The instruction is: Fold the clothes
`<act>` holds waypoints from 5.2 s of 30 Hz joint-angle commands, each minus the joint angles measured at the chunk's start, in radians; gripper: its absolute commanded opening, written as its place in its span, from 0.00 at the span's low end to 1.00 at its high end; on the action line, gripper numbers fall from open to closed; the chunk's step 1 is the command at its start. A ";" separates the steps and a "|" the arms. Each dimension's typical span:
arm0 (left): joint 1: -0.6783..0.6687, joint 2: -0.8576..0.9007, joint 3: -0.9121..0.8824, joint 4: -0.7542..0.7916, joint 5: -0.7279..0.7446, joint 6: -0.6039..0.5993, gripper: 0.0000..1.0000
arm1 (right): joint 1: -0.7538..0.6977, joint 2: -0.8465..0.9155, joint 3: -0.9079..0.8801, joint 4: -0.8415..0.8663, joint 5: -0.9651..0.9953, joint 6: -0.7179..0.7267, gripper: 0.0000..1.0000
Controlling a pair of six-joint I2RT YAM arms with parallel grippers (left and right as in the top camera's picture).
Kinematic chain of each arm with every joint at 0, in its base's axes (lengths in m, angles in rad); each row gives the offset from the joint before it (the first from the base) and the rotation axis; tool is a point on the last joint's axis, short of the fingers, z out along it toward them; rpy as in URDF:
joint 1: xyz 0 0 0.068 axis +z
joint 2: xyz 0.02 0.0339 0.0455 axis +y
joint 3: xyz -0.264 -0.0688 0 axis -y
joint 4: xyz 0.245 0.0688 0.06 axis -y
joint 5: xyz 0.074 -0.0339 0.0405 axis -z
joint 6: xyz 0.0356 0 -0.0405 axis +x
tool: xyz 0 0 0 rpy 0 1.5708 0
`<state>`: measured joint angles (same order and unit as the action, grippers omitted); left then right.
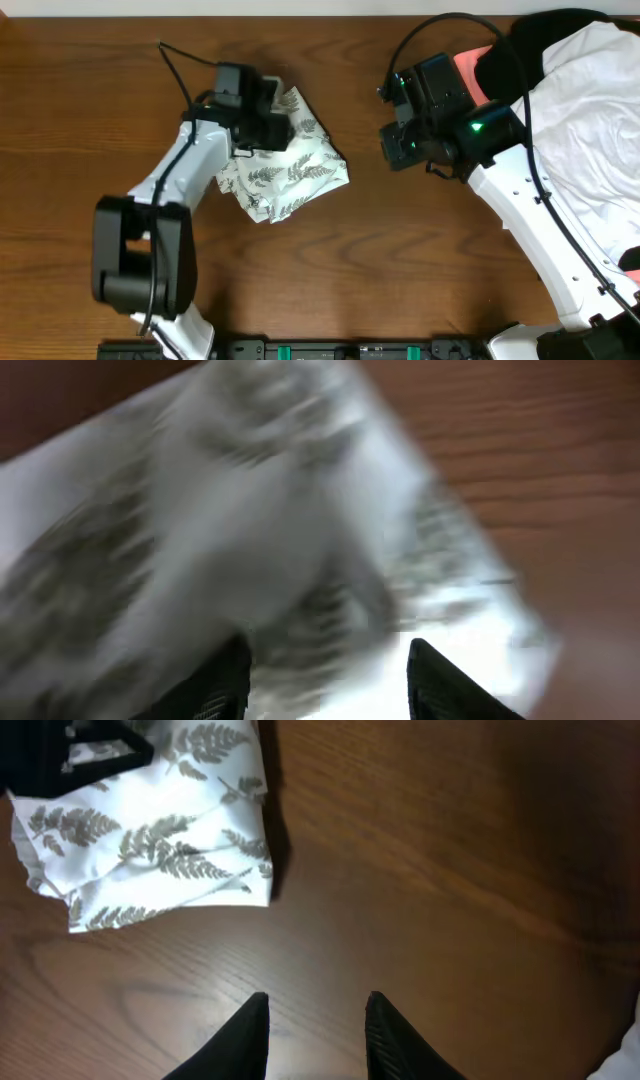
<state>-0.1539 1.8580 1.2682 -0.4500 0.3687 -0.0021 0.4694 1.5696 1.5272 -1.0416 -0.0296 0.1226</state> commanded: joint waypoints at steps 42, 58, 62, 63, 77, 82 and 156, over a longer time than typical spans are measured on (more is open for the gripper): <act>0.171 -0.090 -0.145 -0.219 -0.227 -0.089 0.90 | -0.059 0.000 0.011 -0.026 0.016 0.011 0.31; 0.171 -0.093 -0.145 -0.313 -0.213 -0.090 0.98 | -0.061 0.001 0.011 -0.042 0.014 0.011 0.31; 0.169 -0.093 -0.145 -0.314 -0.134 -0.090 0.98 | -0.061 0.002 0.010 -0.044 0.014 0.011 0.31; 0.167 -0.093 -0.145 -0.314 -0.104 -0.090 0.98 | -0.061 0.002 0.010 -0.044 0.014 0.011 0.31; 0.016 -0.109 -0.144 -0.313 -0.083 -0.165 0.98 | -0.061 0.002 0.010 -0.051 0.015 0.010 0.31; 0.031 -0.192 -0.144 -0.335 -0.119 -0.164 0.98 | -0.069 0.002 0.010 -0.047 0.015 0.010 0.32; 0.159 -0.068 -0.172 -0.402 -0.227 -0.187 0.98 | 0.178 0.523 0.010 0.469 -0.862 0.077 0.01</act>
<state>-0.0002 1.7660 1.1034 -0.8406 0.1322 -0.1841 0.6701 2.1201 1.5272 -0.5758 -0.7025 0.1833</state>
